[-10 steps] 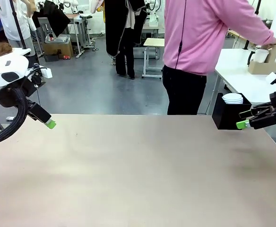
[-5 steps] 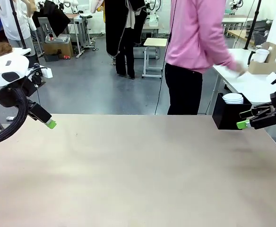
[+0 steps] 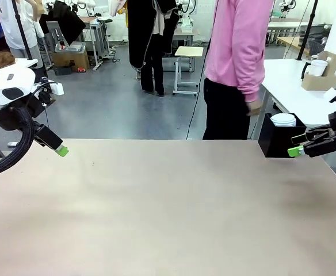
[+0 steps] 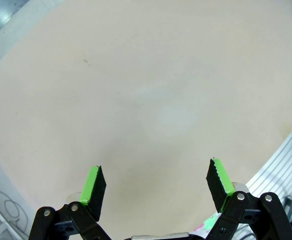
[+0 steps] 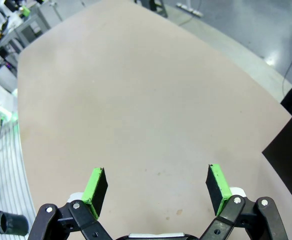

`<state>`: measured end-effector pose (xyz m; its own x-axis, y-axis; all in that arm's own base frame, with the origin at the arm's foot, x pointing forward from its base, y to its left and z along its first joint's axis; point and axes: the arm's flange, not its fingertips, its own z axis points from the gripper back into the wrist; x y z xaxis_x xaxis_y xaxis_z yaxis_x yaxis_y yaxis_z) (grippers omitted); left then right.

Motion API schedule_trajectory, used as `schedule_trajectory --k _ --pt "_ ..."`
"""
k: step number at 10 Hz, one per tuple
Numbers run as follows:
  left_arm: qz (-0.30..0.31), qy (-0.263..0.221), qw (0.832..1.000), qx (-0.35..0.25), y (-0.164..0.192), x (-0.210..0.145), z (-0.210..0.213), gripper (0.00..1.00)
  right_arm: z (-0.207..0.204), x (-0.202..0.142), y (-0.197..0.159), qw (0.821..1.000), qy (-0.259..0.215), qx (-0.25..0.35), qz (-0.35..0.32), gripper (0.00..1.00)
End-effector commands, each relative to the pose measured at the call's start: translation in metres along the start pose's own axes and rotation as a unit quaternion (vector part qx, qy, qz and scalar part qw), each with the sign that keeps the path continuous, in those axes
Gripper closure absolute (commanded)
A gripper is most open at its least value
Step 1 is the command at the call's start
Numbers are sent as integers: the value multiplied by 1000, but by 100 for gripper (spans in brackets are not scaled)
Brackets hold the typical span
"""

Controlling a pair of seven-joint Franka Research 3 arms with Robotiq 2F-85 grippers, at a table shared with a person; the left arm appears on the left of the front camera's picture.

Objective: Pour a drink into a cup and package it in a carrier.
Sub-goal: Insert the held 600 ml Paper Cup into the Cup Carrier.

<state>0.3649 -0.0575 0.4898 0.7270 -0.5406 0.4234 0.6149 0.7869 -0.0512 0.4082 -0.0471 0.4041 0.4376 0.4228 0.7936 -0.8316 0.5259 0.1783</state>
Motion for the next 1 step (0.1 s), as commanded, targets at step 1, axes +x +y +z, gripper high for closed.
schedule_trajectory --k 1 --pt "0 -1 1000 2 0 -1 1 0 1 3 -1 1000 -1 -1 2 0"
